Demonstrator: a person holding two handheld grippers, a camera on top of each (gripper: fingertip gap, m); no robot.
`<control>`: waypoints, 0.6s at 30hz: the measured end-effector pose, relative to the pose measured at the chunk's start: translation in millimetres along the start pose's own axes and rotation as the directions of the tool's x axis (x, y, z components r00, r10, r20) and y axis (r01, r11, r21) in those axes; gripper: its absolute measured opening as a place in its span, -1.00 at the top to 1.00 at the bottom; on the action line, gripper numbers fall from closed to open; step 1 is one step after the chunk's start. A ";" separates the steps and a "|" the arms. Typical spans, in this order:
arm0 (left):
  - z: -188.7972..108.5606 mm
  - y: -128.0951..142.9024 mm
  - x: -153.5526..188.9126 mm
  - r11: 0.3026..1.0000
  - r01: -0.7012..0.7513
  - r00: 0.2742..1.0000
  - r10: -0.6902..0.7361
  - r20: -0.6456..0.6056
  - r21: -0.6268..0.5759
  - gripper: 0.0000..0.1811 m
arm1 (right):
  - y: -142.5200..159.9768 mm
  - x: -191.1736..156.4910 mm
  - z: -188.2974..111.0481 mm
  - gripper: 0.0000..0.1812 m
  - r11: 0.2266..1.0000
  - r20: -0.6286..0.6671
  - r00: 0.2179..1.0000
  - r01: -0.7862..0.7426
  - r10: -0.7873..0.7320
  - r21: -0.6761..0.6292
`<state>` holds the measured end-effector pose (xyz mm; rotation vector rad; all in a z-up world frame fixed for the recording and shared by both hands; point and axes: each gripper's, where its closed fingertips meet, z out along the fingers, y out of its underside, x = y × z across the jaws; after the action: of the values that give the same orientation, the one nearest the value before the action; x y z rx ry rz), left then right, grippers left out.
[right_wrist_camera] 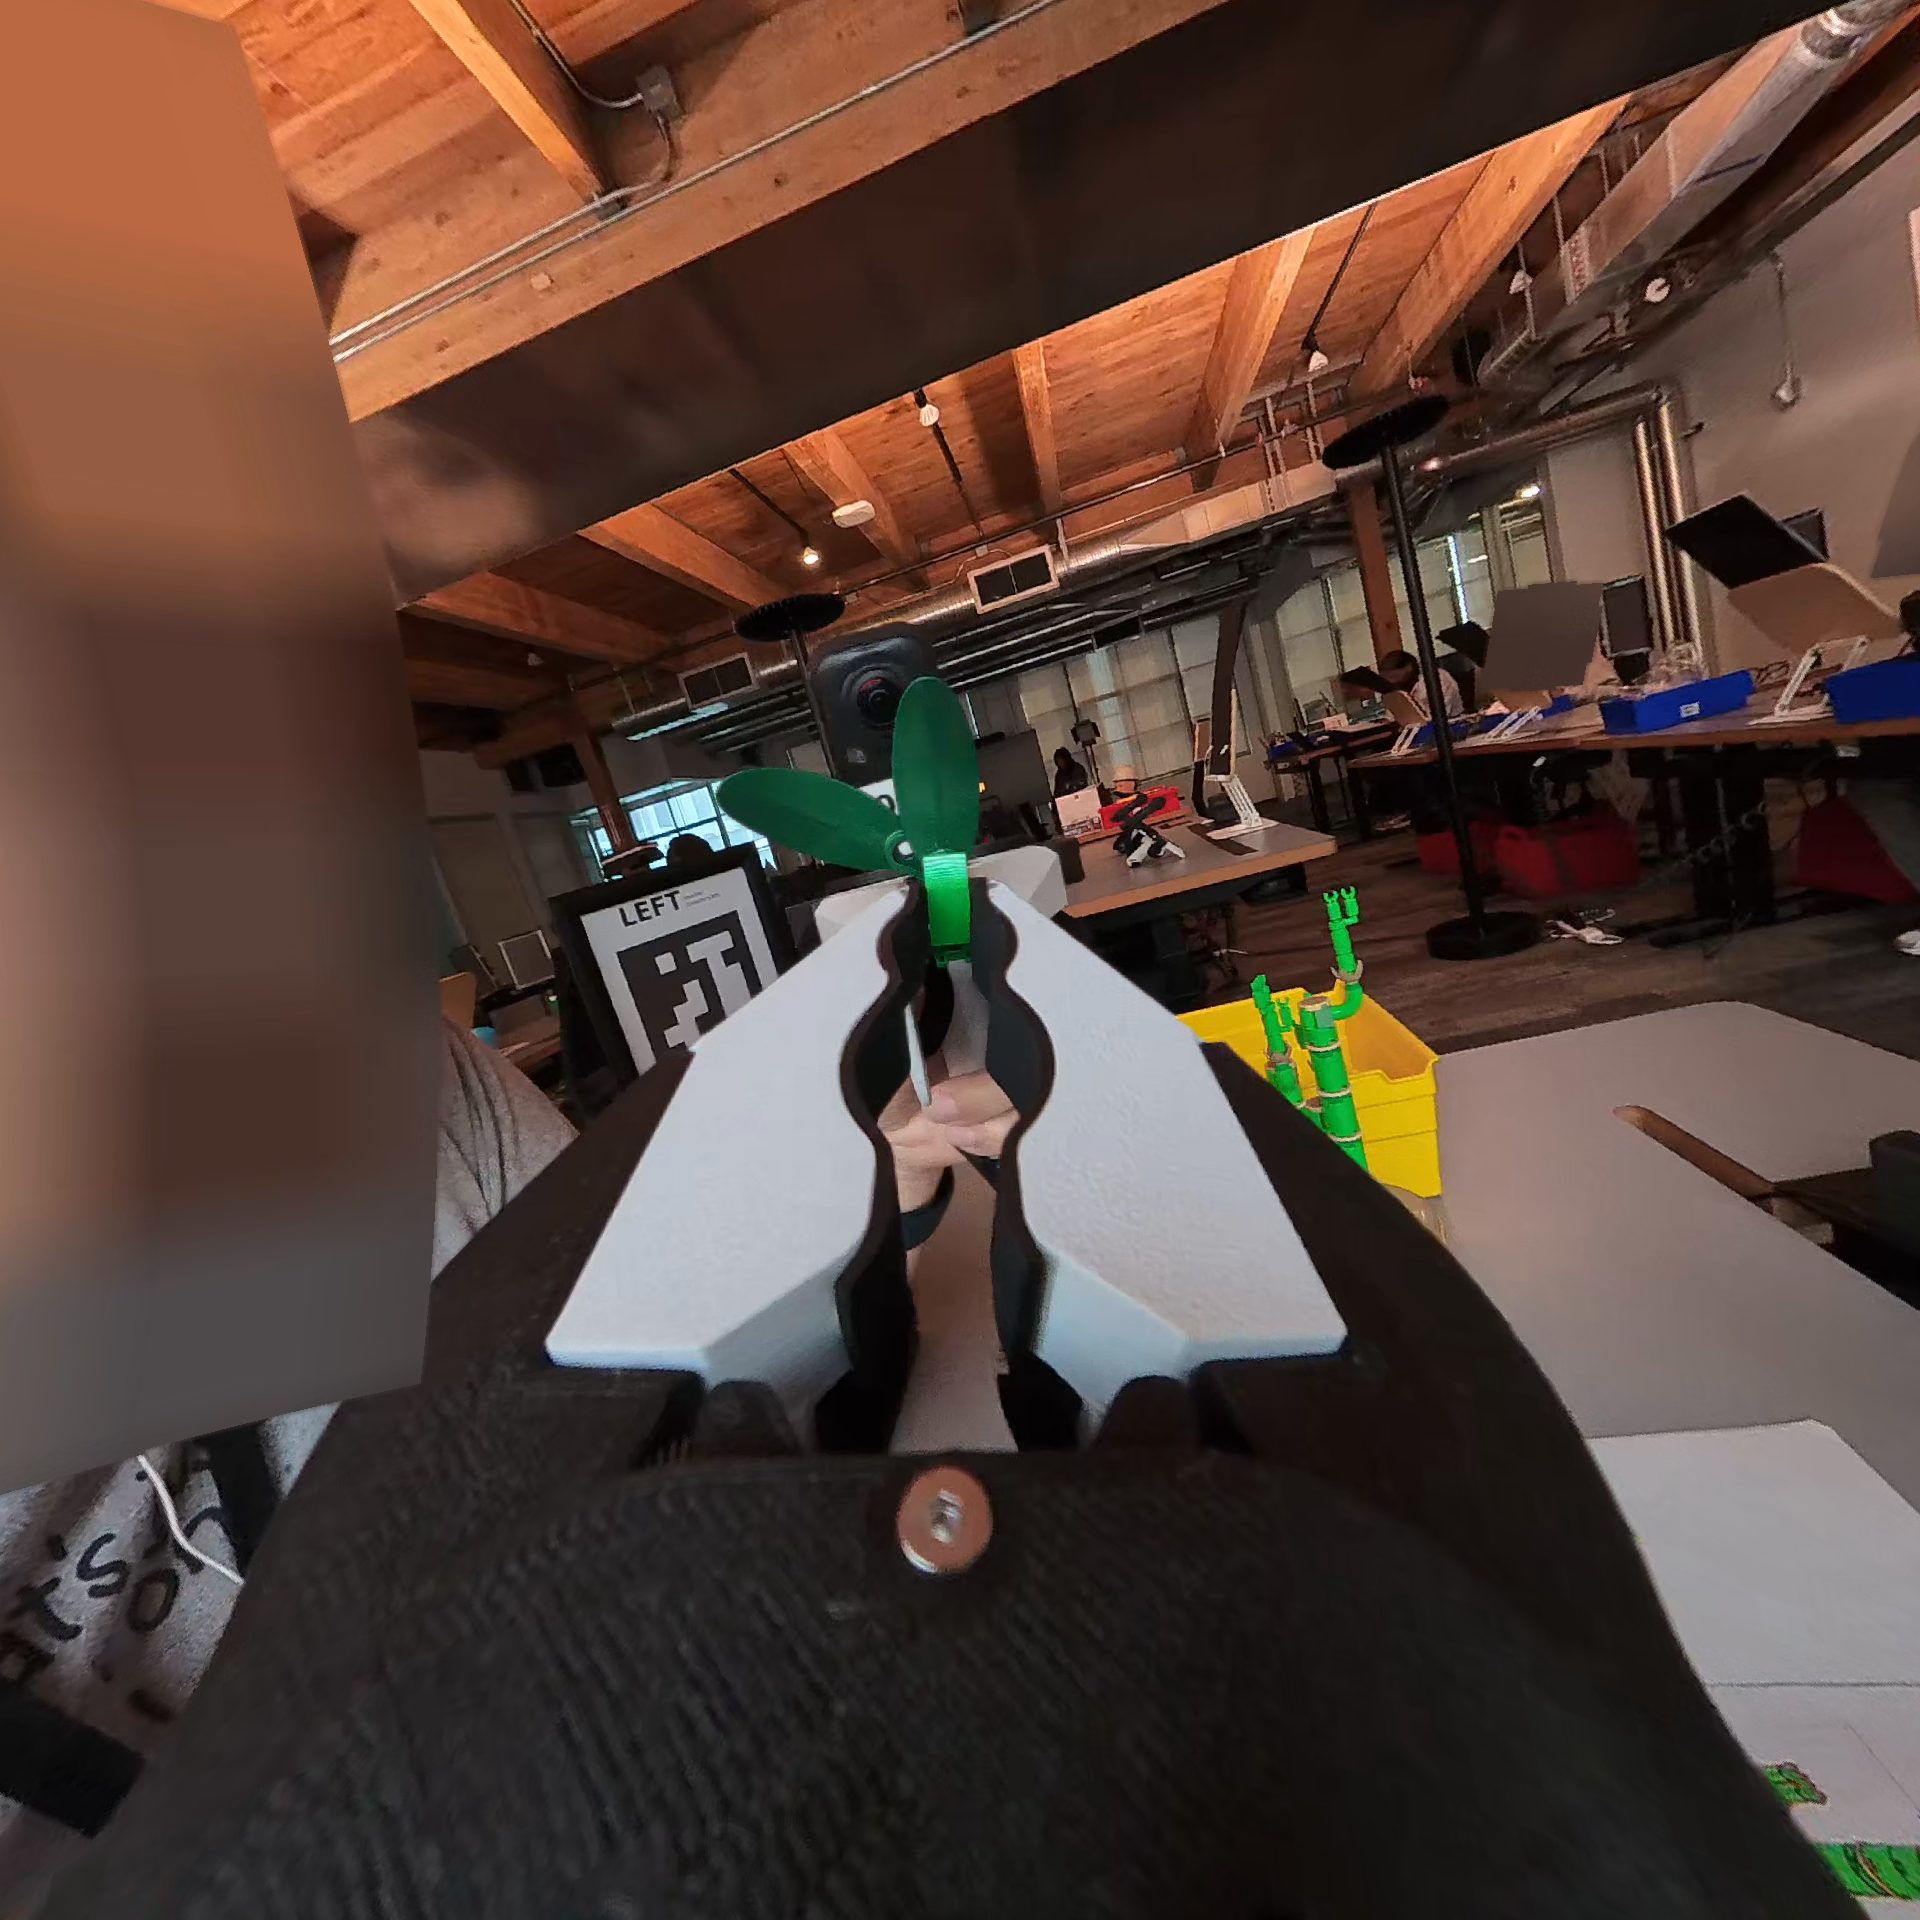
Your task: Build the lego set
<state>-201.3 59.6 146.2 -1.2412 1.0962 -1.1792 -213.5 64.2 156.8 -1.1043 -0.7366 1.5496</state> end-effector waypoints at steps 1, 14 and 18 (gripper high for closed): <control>0.8 0.2 0.0 1.000 -0.014 1.000 0.014 0.012 -0.005 0.93 | -0.4 -0.4 -0.6 0.93 1.000 0.006 1.000 0.002 -0.002 0.002; -15.3 -7.2 -42.4 0.972 -0.223 0.893 0.232 0.386 -0.071 0.95 | -12.2 16.3 -4.7 0.49 0.992 -0.185 0.976 0.122 -0.116 0.020; -12.0 -17.0 -39.2 0.897 -0.427 0.751 0.424 0.506 -0.117 0.94 | -12.6 16.0 -0.1 0.40 0.913 -0.377 0.833 0.390 -0.404 -0.117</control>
<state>-217.6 97.9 161.5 -1.1301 0.8891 -0.4478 -208.9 82.9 163.4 -1.1567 -0.6633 0.9239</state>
